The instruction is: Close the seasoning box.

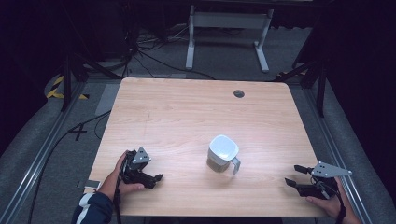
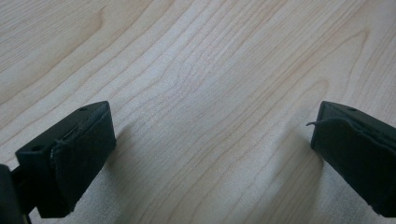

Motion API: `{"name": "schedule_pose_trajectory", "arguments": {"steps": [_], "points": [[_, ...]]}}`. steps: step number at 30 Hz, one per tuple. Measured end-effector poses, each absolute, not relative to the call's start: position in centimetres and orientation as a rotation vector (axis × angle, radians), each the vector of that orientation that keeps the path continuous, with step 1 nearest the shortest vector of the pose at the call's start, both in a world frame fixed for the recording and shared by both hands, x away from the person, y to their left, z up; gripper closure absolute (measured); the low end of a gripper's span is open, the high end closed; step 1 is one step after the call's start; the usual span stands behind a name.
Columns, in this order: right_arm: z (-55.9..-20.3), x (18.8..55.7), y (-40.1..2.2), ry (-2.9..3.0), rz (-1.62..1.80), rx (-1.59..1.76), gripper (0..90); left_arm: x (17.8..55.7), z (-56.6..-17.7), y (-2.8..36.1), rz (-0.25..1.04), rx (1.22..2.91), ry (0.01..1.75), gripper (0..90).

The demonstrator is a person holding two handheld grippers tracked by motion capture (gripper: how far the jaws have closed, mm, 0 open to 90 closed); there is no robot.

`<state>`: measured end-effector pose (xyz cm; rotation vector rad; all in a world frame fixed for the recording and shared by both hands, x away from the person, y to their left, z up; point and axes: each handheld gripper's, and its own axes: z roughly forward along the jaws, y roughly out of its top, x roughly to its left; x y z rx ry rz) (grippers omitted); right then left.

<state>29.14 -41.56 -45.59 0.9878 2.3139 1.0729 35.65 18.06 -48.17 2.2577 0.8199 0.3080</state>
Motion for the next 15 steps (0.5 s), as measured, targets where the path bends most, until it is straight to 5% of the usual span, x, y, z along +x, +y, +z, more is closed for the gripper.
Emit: {"name": "schedule_pose_trajectory", "arguments": {"steps": [15], "points": [[-46.73, 29.44, -41.71, 2.327, 1.021, 1.066, 25.1, 35.66, -48.15, 18.03, 0.302, 2.259, 0.823, 0.1]]}}
